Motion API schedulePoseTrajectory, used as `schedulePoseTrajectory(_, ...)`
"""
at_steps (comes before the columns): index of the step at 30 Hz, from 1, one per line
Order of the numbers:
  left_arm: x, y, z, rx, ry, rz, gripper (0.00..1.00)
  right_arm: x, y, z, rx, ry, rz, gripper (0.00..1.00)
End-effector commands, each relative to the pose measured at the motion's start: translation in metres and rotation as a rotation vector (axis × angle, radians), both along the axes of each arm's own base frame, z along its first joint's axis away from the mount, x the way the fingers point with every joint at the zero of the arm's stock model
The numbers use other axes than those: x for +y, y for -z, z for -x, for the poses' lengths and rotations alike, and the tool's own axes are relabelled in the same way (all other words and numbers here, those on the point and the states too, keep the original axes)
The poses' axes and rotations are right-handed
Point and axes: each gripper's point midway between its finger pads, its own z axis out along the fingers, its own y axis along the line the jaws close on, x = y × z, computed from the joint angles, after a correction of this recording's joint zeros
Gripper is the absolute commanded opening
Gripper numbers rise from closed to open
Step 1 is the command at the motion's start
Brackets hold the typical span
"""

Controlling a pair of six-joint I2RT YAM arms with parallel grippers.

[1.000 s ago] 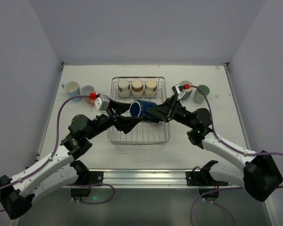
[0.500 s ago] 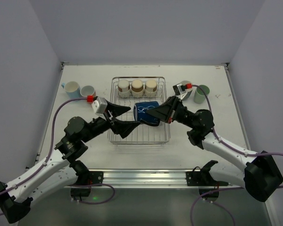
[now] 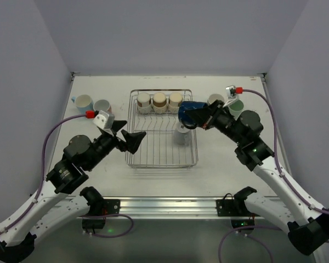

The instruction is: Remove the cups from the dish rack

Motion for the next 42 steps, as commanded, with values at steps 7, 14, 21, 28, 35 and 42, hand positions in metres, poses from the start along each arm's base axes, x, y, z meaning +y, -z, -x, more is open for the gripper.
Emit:
schedulePoseTrajectory(7, 0.023, 0.07, -0.024, 0.132, -0.157, -0.259, 1.0, -0.151, 0.107, -0.096, 0.192, 0.624, 0.726, 0.0)
schedulePoseTrajectory(14, 0.03, 0.092, -0.026, 0.177, -0.195, -0.308, 1.0, -0.156, 0.19, -0.139, 0.373, 0.594, 0.936, 0.0)
schedulePoseTrajectory(21, 0.008, 0.1, -0.028, 0.235, -0.12, -0.309, 1.0, -0.149, 0.23, -0.151, 0.466, 0.53, 0.997, 0.0)
schedulePoseTrajectory(28, -0.041, 0.109, -0.042, 0.337, -0.019, -0.232, 1.0, -0.149, 0.252, -0.147, 0.51, 0.498, 1.032, 0.28)
schedulePoseTrajectory(35, -0.105, 0.118, -0.07, 0.328, 0.017, -0.302, 1.0, -0.148, 0.255, -0.144, 0.511, 0.479, 1.033, 0.4)
schedulePoseTrajectory(42, -0.144, 0.119, -0.098, 0.275, 0.049, -0.338, 1.0, -0.141, 0.214, -0.136, 0.421, 0.507, 0.908, 0.64)
